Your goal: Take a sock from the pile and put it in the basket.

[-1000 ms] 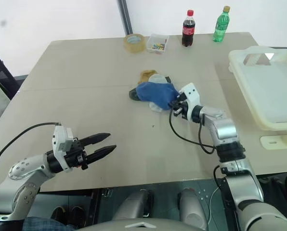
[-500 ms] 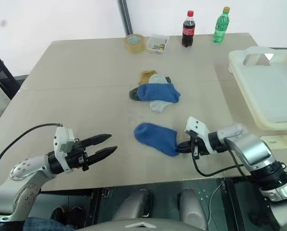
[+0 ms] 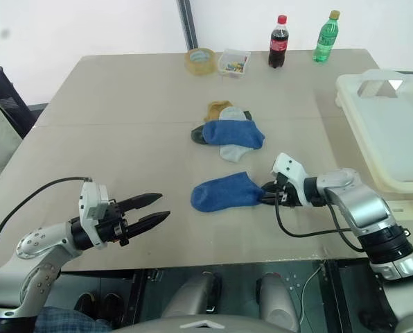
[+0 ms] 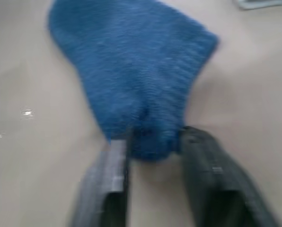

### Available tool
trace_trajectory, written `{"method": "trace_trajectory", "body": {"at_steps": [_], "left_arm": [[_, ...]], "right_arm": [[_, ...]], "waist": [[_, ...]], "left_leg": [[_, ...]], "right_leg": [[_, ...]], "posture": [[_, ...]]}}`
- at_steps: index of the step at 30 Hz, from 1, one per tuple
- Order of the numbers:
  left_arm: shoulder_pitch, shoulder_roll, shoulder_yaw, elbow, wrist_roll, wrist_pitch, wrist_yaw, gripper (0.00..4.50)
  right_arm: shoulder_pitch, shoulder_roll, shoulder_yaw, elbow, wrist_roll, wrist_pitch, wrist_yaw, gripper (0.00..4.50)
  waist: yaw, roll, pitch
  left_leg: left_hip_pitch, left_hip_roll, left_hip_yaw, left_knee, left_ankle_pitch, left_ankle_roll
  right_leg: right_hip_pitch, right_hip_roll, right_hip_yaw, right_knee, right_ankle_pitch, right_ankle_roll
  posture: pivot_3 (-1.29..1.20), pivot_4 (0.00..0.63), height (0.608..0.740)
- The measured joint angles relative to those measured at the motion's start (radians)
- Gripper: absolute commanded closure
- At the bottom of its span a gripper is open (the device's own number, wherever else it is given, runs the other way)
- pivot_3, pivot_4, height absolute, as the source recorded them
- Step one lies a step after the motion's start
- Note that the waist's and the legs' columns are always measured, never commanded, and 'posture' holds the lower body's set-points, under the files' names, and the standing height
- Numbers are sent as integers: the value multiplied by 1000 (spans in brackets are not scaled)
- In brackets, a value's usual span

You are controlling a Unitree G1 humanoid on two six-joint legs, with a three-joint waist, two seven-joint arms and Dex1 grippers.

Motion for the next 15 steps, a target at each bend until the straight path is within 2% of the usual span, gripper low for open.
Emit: {"method": "trace_trajectory", "body": {"at_steps": [2,3,11,13,15], "left_arm": [[0,0,-1,0,1,0,0,1629],[-1,0,-1,0,1,0,0,1629],[-44,-35,-2,2,5,-8,20,1629],[-76,-60,1,6,-1,-23,37,1629],[-145,-103,5,31,1,-48,87,1629]], "right_arm": [[3,0,0,-9,9,8,3,322],[3,0,-1,-14,11,9,-2,21],[-14,-55,-39,-30,15,32,-6,21],[-36,-43,-71,-29,28,44,-24,21],[-102,26,-122,15,33,45,-91,21]], "waist": [[-1,0,0],[-1,0,0],[3,-1,1],[0,-1,1],[-3,-2,1]], "left_leg": [[0,0,0,0,0,0],[0,0,0,0,0,0],[0,0,0,0,0,0],[0,0,0,0,0,0],[0,0,0,0,0,0]], "right_leg": [[0,0,0,0,0,0],[0,0,0,0,0,0],[0,0,-1,0,0,0],[0,0,0,0,0,0],[0,1,0,2,0,0]], "posture": [[0,150,740],[0,150,740],[0,150,740],[0,150,740],[0,150,740]]}}
